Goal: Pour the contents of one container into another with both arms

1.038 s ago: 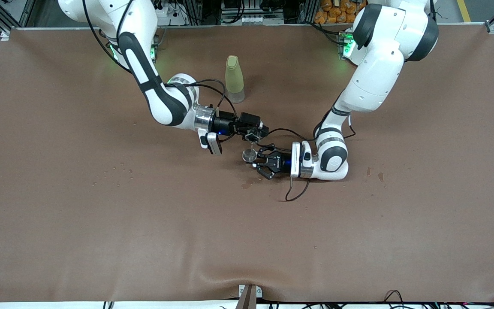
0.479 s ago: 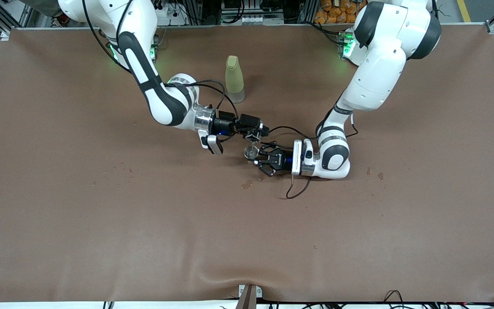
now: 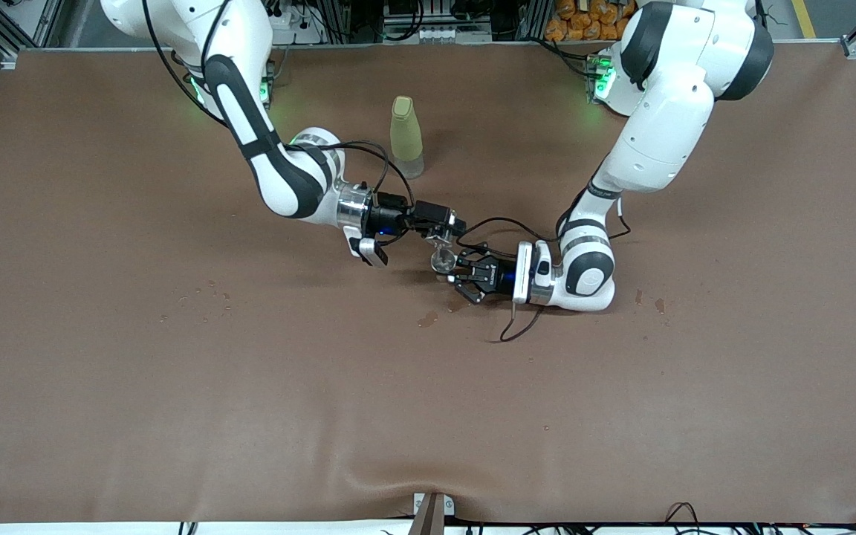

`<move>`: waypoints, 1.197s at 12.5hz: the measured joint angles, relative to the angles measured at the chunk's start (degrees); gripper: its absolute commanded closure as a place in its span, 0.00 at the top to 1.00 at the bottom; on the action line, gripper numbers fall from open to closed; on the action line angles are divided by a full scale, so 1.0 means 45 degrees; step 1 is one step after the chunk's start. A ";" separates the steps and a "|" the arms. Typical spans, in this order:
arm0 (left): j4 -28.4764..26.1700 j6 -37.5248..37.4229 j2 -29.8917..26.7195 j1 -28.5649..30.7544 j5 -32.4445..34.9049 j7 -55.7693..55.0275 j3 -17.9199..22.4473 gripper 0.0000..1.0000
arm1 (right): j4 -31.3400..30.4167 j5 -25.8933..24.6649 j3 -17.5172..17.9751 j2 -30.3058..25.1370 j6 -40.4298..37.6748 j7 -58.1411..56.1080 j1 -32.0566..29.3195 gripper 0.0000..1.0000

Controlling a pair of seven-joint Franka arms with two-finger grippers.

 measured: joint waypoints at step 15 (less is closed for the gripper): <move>-0.0002 -0.0001 -0.0032 -0.0009 0.0000 -0.0007 -0.0056 0.00 | 0.0212 -0.1022 -0.0079 -0.0030 -0.0097 0.1603 -0.0015 0.00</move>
